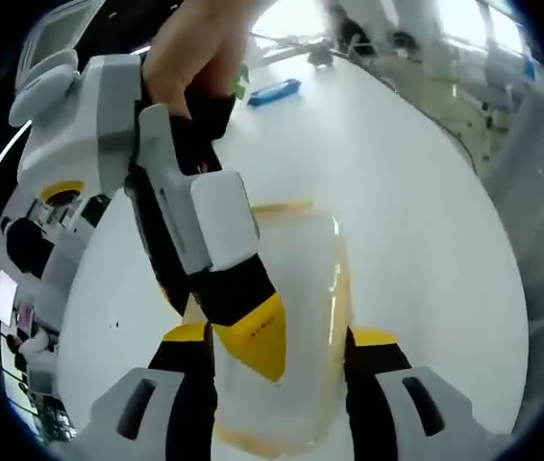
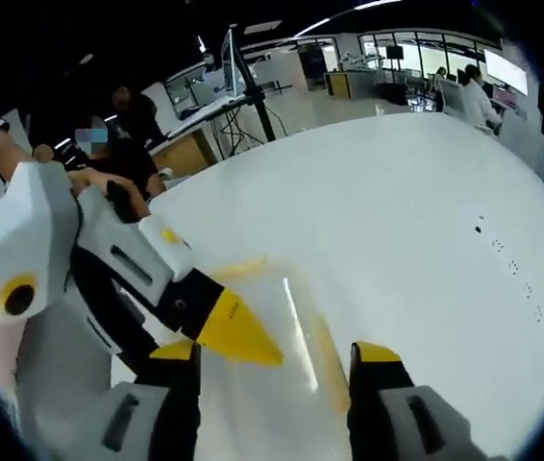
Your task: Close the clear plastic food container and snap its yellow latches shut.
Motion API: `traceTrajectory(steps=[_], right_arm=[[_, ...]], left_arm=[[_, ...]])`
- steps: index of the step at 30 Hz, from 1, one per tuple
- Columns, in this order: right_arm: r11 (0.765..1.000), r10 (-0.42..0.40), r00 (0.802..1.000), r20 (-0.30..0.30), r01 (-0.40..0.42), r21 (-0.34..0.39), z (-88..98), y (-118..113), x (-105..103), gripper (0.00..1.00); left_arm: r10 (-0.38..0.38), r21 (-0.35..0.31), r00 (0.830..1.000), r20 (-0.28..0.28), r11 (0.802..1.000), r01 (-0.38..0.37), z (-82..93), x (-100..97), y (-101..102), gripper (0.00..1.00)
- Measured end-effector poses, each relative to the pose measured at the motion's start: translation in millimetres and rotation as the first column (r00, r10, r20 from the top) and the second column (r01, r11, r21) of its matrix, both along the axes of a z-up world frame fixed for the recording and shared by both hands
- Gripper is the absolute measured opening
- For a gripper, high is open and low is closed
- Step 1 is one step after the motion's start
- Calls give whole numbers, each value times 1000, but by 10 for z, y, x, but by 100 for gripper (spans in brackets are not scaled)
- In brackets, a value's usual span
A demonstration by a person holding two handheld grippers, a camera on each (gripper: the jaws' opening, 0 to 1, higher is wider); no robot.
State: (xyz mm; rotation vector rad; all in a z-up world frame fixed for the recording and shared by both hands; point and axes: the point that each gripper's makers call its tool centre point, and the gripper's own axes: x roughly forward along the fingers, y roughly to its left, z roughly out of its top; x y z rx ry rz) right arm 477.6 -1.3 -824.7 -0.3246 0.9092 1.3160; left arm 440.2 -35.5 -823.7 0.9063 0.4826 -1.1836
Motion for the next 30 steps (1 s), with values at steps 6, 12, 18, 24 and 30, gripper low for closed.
traceTrajectory(steps=[6, 12, 18, 24, 30], right_arm=[[998, -55, 998, 39, 56, -8, 24, 6, 17, 62], [994, -101, 992, 77, 103, -29, 58, -84, 90, 61], [988, -150, 986, 78, 151, -10, 166, -191, 86, 61], [983, -180, 979, 92, 182, -7, 198, -310, 7, 61], [972, -234, 969, 83, 234, 12, 180, -385, -69, 60]], left_arm=[[34, -77, 996, -88, 996, -41, 55, -13, -37, 52], [36, -83, 993, -108, 995, -46, 76, -9, -27, 52], [66, -122, 988, -137, 989, -83, 139, -44, 8, 50], [94, -189, 977, -190, 973, -131, 269, -85, 30, 53], [135, -205, 965, -226, 962, -182, 298, -80, 122, 56]])
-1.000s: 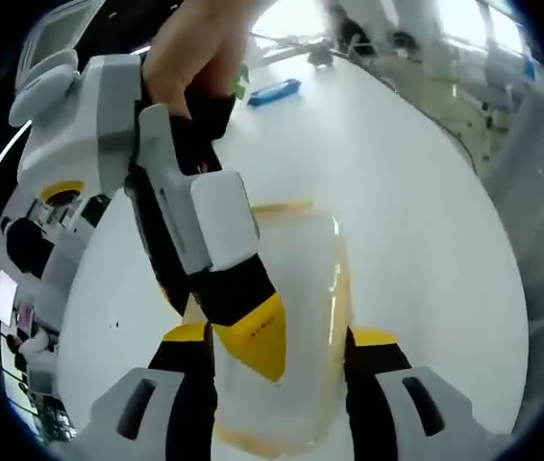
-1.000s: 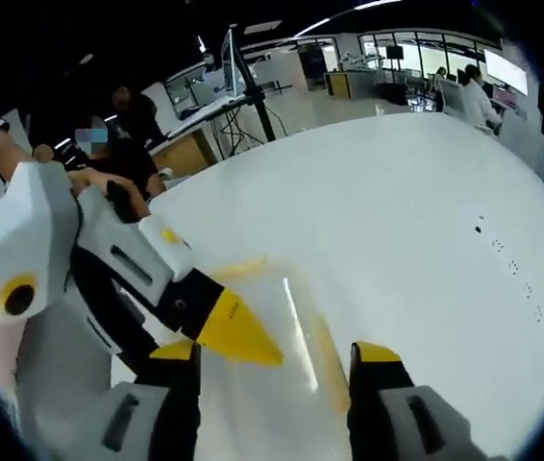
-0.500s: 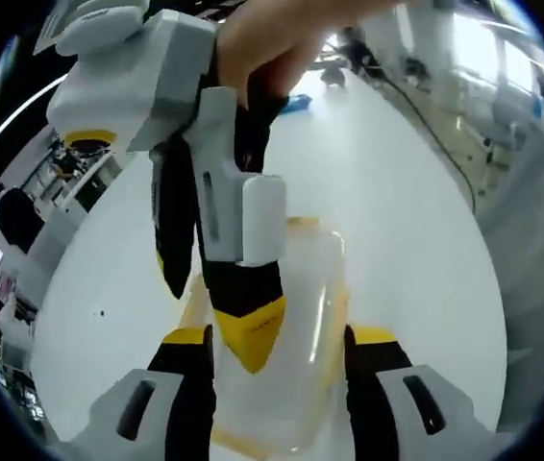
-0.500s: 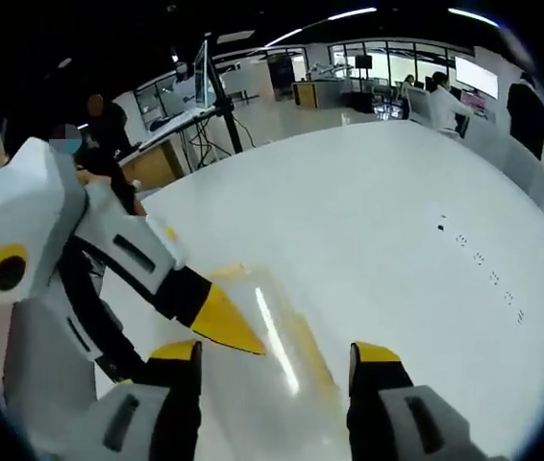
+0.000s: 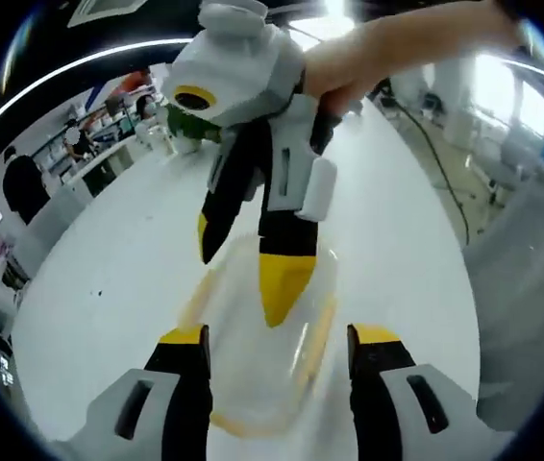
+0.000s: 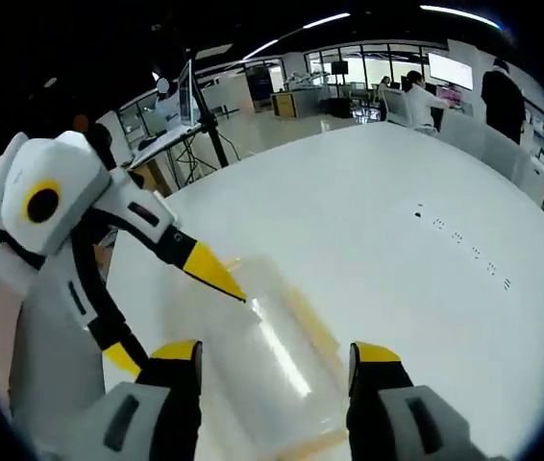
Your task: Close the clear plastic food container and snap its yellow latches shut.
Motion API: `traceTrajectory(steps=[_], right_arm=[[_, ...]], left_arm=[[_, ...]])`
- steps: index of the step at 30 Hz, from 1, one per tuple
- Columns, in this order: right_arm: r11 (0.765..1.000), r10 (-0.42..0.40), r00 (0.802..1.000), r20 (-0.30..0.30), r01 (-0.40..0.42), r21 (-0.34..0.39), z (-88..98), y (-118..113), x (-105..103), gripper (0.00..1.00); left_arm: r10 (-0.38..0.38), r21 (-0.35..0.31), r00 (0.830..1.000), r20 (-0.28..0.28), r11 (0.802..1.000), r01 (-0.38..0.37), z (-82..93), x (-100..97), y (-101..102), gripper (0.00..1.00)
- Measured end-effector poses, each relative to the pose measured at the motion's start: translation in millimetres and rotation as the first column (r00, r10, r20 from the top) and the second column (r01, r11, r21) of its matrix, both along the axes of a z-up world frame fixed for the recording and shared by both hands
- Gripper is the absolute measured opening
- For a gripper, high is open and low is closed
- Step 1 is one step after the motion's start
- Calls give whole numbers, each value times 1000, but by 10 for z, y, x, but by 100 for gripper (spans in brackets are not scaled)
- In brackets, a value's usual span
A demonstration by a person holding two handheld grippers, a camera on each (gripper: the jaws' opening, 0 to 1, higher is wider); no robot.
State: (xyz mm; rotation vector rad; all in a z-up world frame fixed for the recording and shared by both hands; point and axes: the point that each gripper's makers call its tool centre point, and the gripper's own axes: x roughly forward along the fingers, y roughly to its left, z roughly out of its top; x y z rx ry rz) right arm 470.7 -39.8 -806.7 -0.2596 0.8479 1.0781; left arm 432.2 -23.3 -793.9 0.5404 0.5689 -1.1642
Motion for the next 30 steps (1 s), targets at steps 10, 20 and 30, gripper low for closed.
traceTrajectory(steps=[10, 20, 30], right_arm=[[990, -144, 988, 52, 144, -1, -31, -154, -23, 59], [955, -296, 954, 51, 295, 27, -61, -423, -21, 57], [933, -354, 935, -6, 354, 58, -125, -492, -175, 55]], left_arm=[[152, -67, 985, -81, 985, -157, 35, 114, 195, 54], [269, -91, 956, -118, 956, -280, -17, 266, 383, 54], [346, -107, 920, -186, 923, -369, -89, 351, 517, 54]])
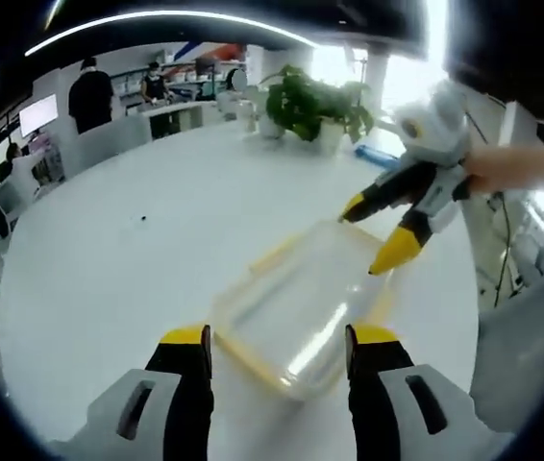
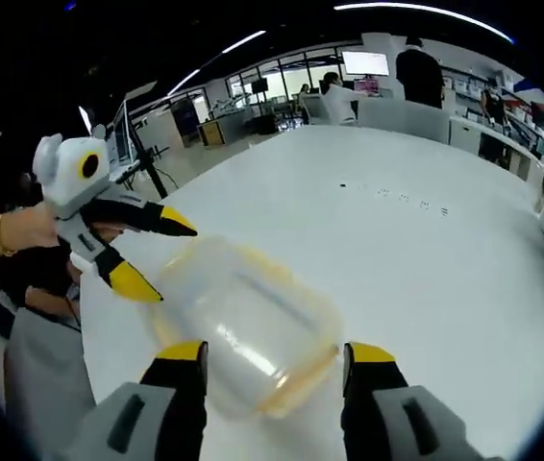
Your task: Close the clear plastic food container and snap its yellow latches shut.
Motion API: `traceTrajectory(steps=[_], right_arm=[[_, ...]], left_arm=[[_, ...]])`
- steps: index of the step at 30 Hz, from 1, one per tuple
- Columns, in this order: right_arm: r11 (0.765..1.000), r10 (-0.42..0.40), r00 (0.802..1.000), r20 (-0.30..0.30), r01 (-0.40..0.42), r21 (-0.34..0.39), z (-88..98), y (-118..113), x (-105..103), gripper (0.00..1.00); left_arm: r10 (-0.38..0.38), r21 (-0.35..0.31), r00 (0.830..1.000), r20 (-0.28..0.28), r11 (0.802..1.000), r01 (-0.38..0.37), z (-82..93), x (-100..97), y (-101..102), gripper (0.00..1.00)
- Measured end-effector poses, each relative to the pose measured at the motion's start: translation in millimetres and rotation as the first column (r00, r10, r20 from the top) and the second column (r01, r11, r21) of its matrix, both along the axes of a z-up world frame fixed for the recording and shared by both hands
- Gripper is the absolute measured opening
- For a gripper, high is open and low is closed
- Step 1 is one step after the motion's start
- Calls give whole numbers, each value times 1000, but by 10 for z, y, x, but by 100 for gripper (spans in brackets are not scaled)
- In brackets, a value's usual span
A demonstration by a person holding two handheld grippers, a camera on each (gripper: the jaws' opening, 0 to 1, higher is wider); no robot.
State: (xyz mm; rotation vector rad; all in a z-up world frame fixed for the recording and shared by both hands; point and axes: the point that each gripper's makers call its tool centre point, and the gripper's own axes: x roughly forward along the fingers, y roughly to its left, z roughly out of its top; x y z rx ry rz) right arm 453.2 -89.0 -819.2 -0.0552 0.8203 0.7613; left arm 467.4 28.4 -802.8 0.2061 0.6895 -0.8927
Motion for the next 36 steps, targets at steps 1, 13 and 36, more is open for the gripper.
traceTrajectory(steps=[1, 13, 36], right_arm=[[1000, -9, 1000, -3, 9, 2, -5, -9, -3, 55], [994, -103, 994, -42, 104, 43, -14, -7, -27, 49], [967, -213, 955, -208, 236, 96, -76, 11, -44, 44]], left_arm=[[8, -6, 1000, -6, 1000, -8, -5, 3, 9, 53], [139, -98, 984, -115, 984, -151, -130, 15, 80, 51], [196, -179, 952, -233, 954, -240, -190, -35, 23, 44]])
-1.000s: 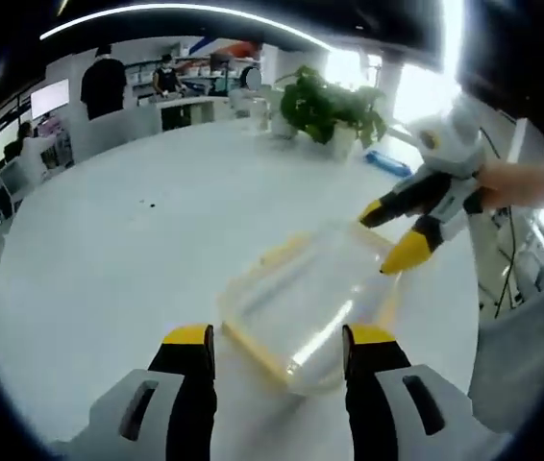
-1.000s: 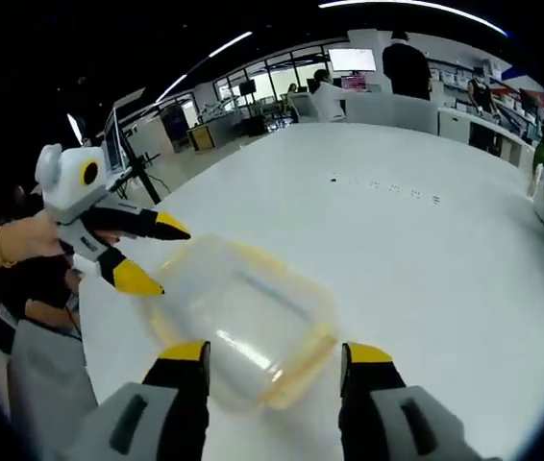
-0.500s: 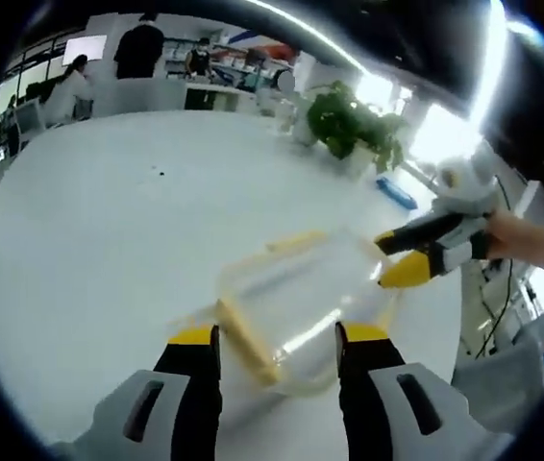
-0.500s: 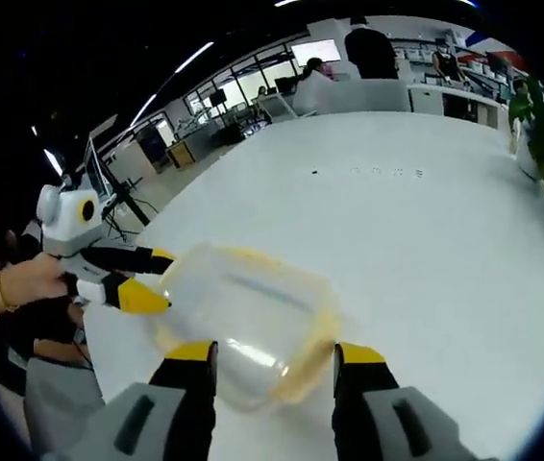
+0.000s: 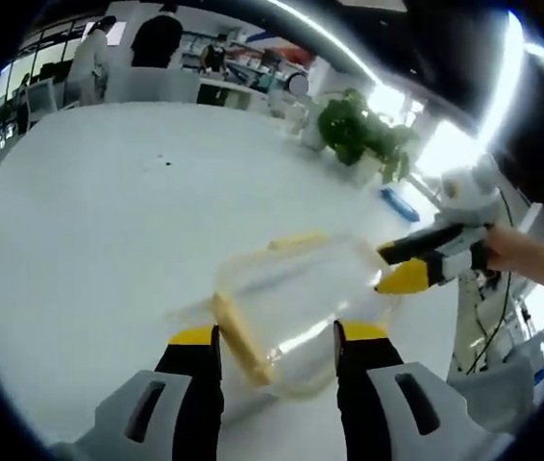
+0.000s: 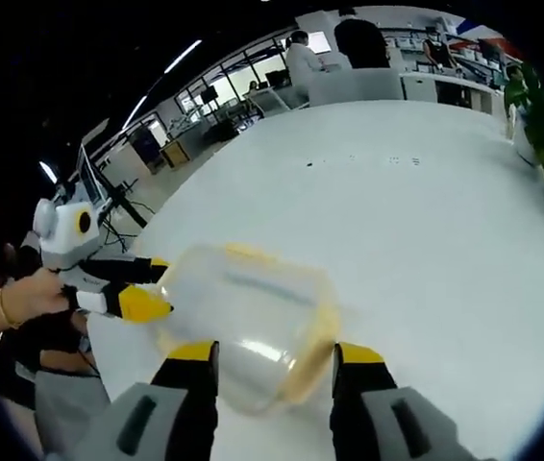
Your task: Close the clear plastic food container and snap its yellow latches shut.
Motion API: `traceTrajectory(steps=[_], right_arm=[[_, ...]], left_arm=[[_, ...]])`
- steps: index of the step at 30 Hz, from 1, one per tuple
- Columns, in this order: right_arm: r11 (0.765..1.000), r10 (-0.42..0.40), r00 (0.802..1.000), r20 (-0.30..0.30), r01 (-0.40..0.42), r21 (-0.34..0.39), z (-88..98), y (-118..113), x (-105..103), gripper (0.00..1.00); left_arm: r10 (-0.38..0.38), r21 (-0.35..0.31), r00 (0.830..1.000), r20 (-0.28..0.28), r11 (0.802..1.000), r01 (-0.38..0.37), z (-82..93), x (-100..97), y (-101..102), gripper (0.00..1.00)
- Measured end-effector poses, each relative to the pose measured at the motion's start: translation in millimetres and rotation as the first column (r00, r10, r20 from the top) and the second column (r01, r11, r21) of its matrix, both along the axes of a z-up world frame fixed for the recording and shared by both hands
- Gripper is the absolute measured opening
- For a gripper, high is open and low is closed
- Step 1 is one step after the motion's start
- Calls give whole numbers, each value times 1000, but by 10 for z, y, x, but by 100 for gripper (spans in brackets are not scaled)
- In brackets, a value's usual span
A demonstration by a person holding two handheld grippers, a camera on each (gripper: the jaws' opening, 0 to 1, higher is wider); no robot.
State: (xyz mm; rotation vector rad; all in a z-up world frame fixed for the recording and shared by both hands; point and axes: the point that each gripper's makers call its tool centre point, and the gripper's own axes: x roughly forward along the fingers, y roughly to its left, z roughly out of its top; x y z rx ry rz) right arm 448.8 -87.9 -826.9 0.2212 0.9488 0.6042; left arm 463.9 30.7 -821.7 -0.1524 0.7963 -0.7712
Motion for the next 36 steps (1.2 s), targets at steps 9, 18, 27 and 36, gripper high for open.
traceTrajectory(steps=[9, 18, 27, 36], right_arm=[[1000, 1, 1000, -15, -1, 21, -18, 20, 2, 42], [999, -22, 1000, -7, 22, 27, 11, -47, 98, 41], [999, -38, 999, 10, 38, 24, -8, 36, 23, 41], [999, -31, 999, 23, 30, 30, -20, 269, 13, 41]], left_arm=[[18, -8, 1000, -6, 1000, -18, -7, -1, -16, 43], [55, -55, 997, -63, 997, -58, -36, -23, -86, 43], [76, -61, 996, -49, 995, -79, -41, -29, -71, 44], [98, -47, 994, -45, 994, -100, -41, -19, 127, 44]])
